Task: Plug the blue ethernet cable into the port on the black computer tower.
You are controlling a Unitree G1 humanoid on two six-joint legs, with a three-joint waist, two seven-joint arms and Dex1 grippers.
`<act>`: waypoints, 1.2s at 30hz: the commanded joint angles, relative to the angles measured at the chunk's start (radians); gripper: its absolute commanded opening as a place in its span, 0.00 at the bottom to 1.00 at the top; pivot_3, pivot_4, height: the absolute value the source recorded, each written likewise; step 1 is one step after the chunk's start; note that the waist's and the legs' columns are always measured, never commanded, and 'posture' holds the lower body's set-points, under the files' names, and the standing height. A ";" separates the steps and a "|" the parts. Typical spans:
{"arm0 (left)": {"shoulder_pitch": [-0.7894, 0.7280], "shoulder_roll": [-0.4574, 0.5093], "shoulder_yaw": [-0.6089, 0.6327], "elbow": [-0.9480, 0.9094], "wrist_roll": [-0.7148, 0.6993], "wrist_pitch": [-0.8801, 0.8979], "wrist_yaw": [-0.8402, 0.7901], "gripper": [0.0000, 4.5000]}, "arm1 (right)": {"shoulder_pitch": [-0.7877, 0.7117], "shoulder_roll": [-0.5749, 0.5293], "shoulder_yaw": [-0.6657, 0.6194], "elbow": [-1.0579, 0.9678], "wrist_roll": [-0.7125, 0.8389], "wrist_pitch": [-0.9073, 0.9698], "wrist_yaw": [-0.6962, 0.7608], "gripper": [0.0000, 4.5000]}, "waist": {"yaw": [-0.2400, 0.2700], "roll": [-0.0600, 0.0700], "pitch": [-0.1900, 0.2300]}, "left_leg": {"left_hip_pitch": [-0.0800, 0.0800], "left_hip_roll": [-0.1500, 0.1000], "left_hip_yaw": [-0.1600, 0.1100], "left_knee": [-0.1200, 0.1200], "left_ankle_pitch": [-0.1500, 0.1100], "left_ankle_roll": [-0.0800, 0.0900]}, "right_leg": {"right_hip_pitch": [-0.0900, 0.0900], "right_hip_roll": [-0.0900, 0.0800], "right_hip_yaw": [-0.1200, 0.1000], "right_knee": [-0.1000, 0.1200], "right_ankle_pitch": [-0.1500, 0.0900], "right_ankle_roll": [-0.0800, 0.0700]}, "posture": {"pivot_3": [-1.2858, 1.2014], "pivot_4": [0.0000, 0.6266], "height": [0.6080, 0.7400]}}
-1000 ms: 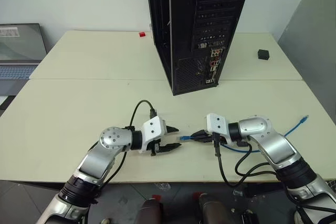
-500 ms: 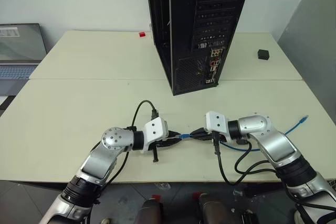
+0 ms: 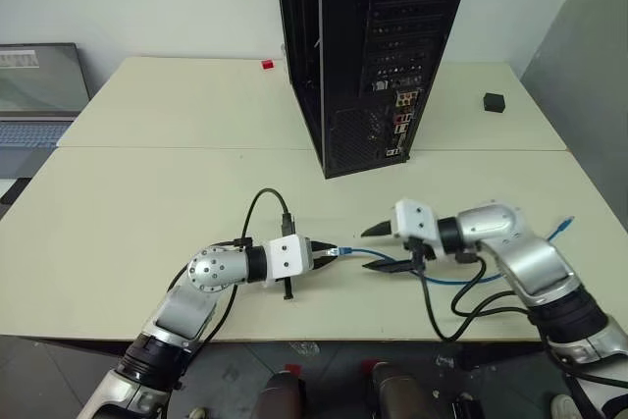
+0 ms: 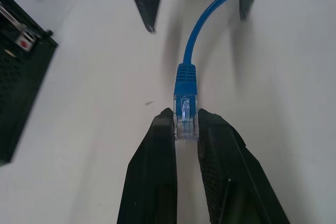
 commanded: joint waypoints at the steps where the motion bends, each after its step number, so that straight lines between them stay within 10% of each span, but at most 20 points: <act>1: -0.021 0.014 0.020 0.055 0.207 -0.299 0.210 0.07 | 0.021 0.034 -0.080 -0.086 0.152 0.178 -0.052 0.92 | 0.000 0.000 0.000 | 0.000 0.000 0.000 0.000 0.000 0.000 | 0.000 0.000 0.000 0.000 0.000 0.000 | 0.52 0.24 1.00; 24: -0.049 0.053 0.057 0.103 0.571 -0.490 0.682 0.07 | 0.023 0.215 -0.053 -0.036 0.285 0.391 -0.243 0.92 | -0.002 0.000 0.000 | -0.001 -0.001 0.000 0.000 0.000 0.000 | 0.000 -0.001 -0.002 0.001 0.000 0.000 | 0.52 0.24 1.00; 36: -0.020 0.056 0.054 0.068 0.583 -0.477 0.703 0.07 | 0.003 0.251 -0.056 0.010 0.308 0.396 -0.262 0.35 | -0.002 0.000 0.000 | -0.001 -0.001 0.000 0.000 0.000 0.000 | 0.000 -0.001 -0.002 0.001 0.000 0.000 | 0.52 0.24 1.00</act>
